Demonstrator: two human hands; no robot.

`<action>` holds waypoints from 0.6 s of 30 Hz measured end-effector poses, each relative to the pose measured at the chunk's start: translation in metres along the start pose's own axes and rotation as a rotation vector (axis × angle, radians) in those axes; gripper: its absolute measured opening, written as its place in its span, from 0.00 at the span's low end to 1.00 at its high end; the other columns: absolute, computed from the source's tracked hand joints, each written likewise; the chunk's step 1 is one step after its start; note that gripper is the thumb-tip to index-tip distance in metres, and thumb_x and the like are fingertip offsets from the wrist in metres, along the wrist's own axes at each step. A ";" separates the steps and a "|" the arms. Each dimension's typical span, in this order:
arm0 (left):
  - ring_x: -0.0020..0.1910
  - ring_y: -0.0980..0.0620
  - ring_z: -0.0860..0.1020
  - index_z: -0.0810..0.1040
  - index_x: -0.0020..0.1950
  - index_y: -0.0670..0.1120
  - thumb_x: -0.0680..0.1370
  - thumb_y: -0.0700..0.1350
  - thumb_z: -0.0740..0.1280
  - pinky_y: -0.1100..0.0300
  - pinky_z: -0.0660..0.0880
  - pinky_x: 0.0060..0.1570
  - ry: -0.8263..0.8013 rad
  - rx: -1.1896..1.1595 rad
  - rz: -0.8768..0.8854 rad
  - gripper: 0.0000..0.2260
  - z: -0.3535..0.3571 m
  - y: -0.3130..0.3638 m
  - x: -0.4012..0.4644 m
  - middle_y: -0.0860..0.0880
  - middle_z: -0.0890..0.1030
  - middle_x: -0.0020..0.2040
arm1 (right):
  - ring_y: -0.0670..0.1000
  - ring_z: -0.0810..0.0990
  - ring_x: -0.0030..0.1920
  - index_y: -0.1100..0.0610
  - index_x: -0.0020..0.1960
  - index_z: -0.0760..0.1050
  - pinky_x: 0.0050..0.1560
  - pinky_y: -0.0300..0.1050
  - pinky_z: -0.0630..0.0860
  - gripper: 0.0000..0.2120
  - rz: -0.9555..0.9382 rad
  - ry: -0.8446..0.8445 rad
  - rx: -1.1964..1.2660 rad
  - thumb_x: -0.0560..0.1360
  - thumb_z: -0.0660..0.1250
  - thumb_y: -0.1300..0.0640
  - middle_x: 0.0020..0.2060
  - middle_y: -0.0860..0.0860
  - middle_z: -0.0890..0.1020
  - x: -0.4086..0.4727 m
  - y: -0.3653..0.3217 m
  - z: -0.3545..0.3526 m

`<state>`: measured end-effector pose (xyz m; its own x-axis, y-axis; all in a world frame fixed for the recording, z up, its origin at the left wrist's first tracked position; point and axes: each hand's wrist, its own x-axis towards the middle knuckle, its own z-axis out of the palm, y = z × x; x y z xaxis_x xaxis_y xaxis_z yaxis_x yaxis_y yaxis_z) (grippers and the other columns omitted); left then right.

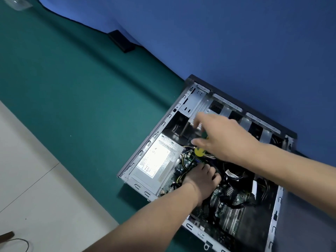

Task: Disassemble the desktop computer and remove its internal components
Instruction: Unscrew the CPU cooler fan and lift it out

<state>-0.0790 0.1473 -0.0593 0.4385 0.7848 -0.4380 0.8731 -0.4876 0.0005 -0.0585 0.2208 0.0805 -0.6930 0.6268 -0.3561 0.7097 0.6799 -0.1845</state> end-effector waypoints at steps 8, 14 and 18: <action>0.59 0.43 0.68 0.60 0.67 0.38 0.69 0.44 0.73 0.55 0.63 0.47 0.016 -0.085 -0.021 0.33 0.002 -0.001 -0.003 0.38 0.68 0.64 | 0.51 0.72 0.43 0.50 0.49 0.64 0.40 0.44 0.66 0.08 -0.299 -0.167 -0.096 0.74 0.62 0.60 0.47 0.46 0.70 -0.007 -0.008 -0.004; 0.63 0.42 0.65 0.53 0.71 0.39 0.71 0.53 0.72 0.51 0.62 0.61 -0.003 -0.008 -0.006 0.39 0.003 0.001 0.001 0.39 0.63 0.66 | 0.56 0.70 0.39 0.54 0.46 0.65 0.38 0.46 0.66 0.13 0.105 0.037 -0.204 0.80 0.55 0.45 0.41 0.52 0.73 0.002 0.000 -0.003; 0.56 0.45 0.72 0.61 0.68 0.39 0.70 0.43 0.72 0.62 0.61 0.33 0.050 -0.142 -0.042 0.31 0.002 -0.001 -0.010 0.42 0.71 0.61 | 0.51 0.70 0.34 0.48 0.45 0.58 0.34 0.46 0.63 0.08 -0.352 -0.073 -0.167 0.77 0.57 0.56 0.46 0.47 0.69 -0.004 -0.019 0.005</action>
<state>-0.0847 0.1394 -0.0572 0.4076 0.8232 -0.3951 0.9108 -0.3973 0.1119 -0.0684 0.2039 0.0805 -0.8754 0.3193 -0.3630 0.3954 0.9049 -0.1575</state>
